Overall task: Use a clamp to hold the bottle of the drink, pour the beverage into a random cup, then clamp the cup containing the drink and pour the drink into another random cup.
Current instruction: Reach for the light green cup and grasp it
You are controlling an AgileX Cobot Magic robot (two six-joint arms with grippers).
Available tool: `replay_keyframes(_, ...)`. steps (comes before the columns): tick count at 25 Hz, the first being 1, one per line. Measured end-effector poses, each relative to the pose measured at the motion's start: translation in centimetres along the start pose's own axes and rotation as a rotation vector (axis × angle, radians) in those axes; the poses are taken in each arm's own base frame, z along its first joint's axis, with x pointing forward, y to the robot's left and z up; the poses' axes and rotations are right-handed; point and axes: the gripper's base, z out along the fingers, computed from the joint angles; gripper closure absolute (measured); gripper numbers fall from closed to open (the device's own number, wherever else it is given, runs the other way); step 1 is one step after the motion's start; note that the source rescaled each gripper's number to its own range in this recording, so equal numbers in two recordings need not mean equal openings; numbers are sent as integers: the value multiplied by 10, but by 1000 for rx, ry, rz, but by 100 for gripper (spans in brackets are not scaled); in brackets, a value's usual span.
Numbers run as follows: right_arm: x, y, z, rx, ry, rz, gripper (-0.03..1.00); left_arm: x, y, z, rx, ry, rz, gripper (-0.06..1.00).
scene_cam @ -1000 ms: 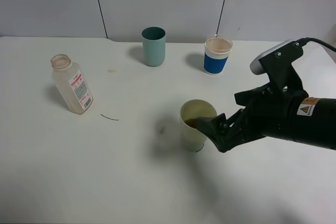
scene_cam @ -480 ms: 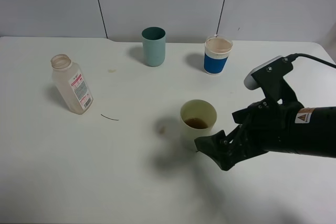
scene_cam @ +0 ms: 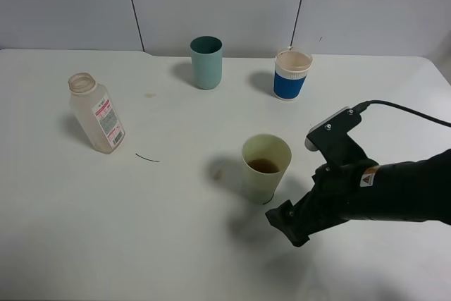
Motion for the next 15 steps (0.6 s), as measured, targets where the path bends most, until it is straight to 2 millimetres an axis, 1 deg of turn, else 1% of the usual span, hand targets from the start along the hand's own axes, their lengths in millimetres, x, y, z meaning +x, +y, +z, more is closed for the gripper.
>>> replay_keyframes(4,0,-3,12,37,-18,-46,-3,0,0,0,0,0,0,-5)
replay_keyframes(8,-3,-3,20,43,-70,-96,-3,0,0,0,0,0,0,-5)
replay_keyframes(15,-14,2,19,4,-201,-134,-3,0,0,0,0,0,0,-5)
